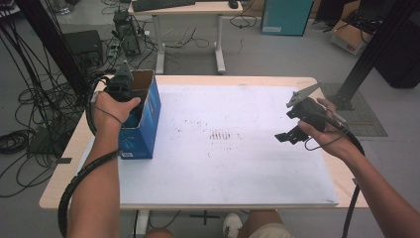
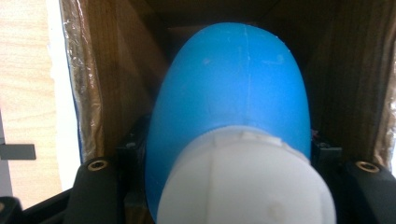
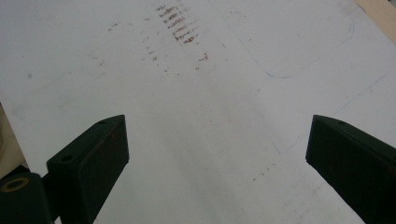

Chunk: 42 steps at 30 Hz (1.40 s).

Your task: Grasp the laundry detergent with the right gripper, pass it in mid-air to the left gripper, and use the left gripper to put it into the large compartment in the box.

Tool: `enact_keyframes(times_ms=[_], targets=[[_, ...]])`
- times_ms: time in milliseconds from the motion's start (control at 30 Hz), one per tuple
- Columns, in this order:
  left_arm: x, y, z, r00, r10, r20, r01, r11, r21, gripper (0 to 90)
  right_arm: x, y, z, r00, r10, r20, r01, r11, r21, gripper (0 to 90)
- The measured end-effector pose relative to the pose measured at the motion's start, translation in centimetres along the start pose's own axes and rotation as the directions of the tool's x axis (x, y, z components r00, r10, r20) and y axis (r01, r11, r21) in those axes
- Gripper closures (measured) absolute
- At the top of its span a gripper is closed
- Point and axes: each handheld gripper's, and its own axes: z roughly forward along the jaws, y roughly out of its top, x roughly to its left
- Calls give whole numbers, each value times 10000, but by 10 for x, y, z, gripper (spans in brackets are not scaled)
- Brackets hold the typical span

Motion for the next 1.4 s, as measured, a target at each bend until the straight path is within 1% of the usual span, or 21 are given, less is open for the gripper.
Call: enact_keyframes(times_ms=[100, 133, 267, 333, 433, 467, 600, 767, 800, 833, 900, 967, 1000, 1067, 1100, 1167, 1200, 1267, 1300, 1333, 1400], targets=[[0, 0, 0, 10000, -8, 3, 8, 10000, 6, 359, 1, 0, 0, 9999, 156, 4, -156, 9999, 17, 59], [0, 0, 0, 10000, -13, 15, 13, 10000, -3, 359, 1, 0, 1, 10000, 96, -6, -96, 10000, 3, 59], [0, 0, 0, 10000, -11, 44, 11, 10000, -3, 351, 1, 0, 0, 9999, 118, -6, -118, 9999, -11, 59], [-1, 0, -1, 10000, -14, 23, 14, 10000, -65, 349, 2, 0, 0, 9999, 130, -1, -130, 9999, -11, 59], [-3, 0, -1, 10000, 64, -52, -64, 10000, -12, 355, 1, 1, 0, 10000, 51, -6, -51, 10000, -80, 59], [-3, 0, -1, 10000, 68, -64, -68, 10000, -13, 357, 2, 1, 0, 9999, 110, -1, -110, 9999, -64, 59], [-3, 0, -2, 10000, 50, -28, -50, 10000, -2, 356, 1, 1, 0, 10000, 42, 8, -42, 9999, -123, 59], [-3, 0, -4, 10000, 72, -12, -72, 10000, -45, 348, 1, 0, 0, 10000, 74, -8, -74, 9999, -103, 59], [-3, -1, -5, 10000, 63, -35, -63, 9999, -92, 336, 1, 0, 0, 10000, 35, -22, -35, 10000, -41, 59], [-3, -1, -6, 9999, 66, -79, -67, 9999, -121, 311, 1, 0, 0, 9999, 116, -16, -116, 9999, -88, 59], [-4, -1, -12, 9999, 89, -117, -92, 9998, -191, 310, 1, 0, 1, 9999, 162, -16, -163, 9998, -110, 59], [-5, -1, -17, 9998, 96, -185, -101, 9996, -276, 307, 0, 0, 1, 10000, 37, -34, -38, 9999, -144, 59], [-5, -1, -20, 9997, 114, -225, -120, 9996, -273, 302, 0, 0, 2, 9999, 166, -12, -166, 9997, -168, 59], [-6, -2, -24, 9996, 95, -264, -105, 9993, -365, 293, 0, 0, 3, 9999, 117, -32, -117, 9998, -143, 59], [-6, -2, -27, 9995, 144, -272, -154, 9992, -379, 289, 1, 0, 3, 9998, 189, -30, -189, 9997, -123, 59], [-7, -4, -31, 9994, 200, -276, -212, 9988, -442, 280, 0, 1, 3, 9999, 152, -3, -152, 9997, -165, 59], [-9, -5, -36, 9990, 312, -326, -327, 9984, -452, 271, -1, 1, 4, 9999, 159, 22, -159, 9997, -178, 59], [-10, -6, -39, 9987, 342, -385, -360, 9983, -466, 271, -2, 1, 4, 9999, 138, 20, -138, 9997, -207, 59], [-11, -6, -41, 9986, 355, -392, -375, 9979, -521, 271, -2, 1, 4, 9997, 235, 34, -234, 9995, -193, 59], [-11, -7, -47, 9981, 479, -381, -501, 9969, -600, 268, -3, 2, 4, 9997, 261, 35, -260, 9994, -217, 59], [-11, -8, -49, 9979, 519, -375, -542, 9966, -623, 266, -3, 2, 4, 9997, 255, 42, -254, 9994, -230, 59]])
